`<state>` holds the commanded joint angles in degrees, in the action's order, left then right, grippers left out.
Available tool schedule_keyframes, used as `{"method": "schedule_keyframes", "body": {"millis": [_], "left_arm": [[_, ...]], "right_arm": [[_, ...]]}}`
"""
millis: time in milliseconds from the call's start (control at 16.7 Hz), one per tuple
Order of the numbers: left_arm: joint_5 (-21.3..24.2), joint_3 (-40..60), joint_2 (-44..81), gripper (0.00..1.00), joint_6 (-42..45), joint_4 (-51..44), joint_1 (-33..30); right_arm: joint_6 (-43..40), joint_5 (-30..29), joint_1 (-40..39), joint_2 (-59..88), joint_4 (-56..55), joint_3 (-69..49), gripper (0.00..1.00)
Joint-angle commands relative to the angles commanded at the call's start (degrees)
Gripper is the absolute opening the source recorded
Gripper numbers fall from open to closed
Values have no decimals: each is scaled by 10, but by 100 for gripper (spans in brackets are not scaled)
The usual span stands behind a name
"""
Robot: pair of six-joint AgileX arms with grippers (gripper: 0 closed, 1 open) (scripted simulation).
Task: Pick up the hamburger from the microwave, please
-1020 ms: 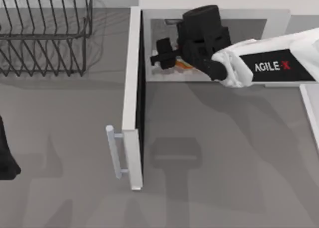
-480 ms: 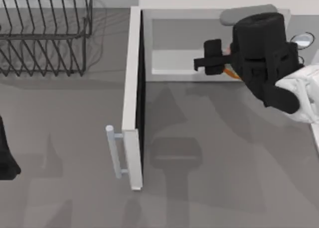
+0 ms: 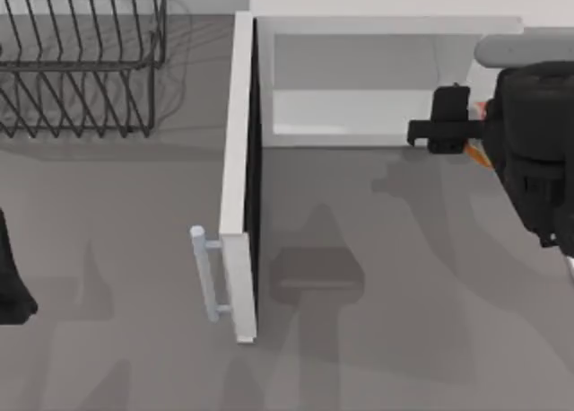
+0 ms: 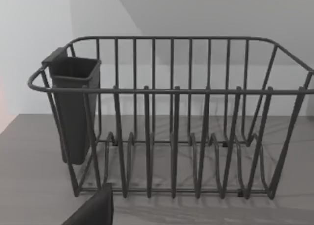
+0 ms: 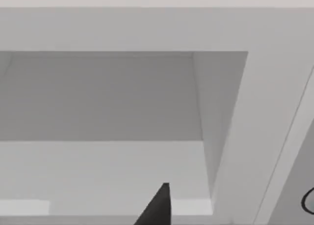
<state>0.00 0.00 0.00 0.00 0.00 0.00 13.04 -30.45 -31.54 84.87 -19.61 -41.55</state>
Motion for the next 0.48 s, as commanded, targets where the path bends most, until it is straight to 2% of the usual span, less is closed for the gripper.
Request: {"method": "schedule_keyframes", "body": {"millis": [300,480], "left_arm": [[0,0,0,100,0,0,0],[0,0,0,100,0,0,0]], "right_arm": [[0,1,2,12,-8,1,0],[2,-3,0,65,-65,15,0]]}}
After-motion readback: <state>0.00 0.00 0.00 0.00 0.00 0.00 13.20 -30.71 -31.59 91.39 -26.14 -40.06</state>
